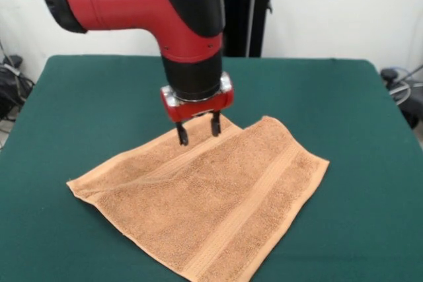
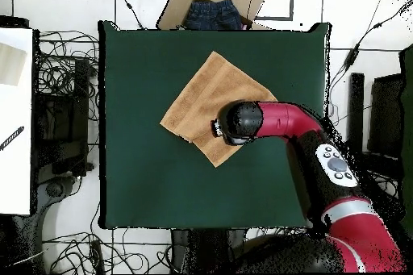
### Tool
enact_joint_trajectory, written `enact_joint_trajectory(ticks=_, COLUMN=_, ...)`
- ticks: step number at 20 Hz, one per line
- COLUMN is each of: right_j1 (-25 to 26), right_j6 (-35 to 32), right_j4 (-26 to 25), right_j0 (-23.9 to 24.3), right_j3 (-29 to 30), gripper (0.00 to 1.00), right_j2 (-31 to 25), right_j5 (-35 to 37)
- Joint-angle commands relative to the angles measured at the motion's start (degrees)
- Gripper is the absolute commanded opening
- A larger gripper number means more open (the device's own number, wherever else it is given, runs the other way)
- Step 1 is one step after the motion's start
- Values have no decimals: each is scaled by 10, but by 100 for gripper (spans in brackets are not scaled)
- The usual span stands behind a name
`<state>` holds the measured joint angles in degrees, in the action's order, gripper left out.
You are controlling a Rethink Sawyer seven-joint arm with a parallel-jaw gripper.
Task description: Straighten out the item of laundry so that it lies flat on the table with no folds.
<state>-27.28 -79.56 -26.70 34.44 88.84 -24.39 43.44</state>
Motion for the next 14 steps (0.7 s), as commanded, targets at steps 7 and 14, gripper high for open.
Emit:
enact_joint_trajectory(ticks=7, right_j1=53, right_j6=14, right_j4=-40, right_j0=-67, right_j3=-42, gripper=100, right_j2=5, right_j5=17)
enact_joint_trajectory(ticks=14, right_j1=72, right_j6=7, right_j4=-46, right_j0=-68, right_j3=-44, gripper=100, right_j2=12, right_j5=-15)
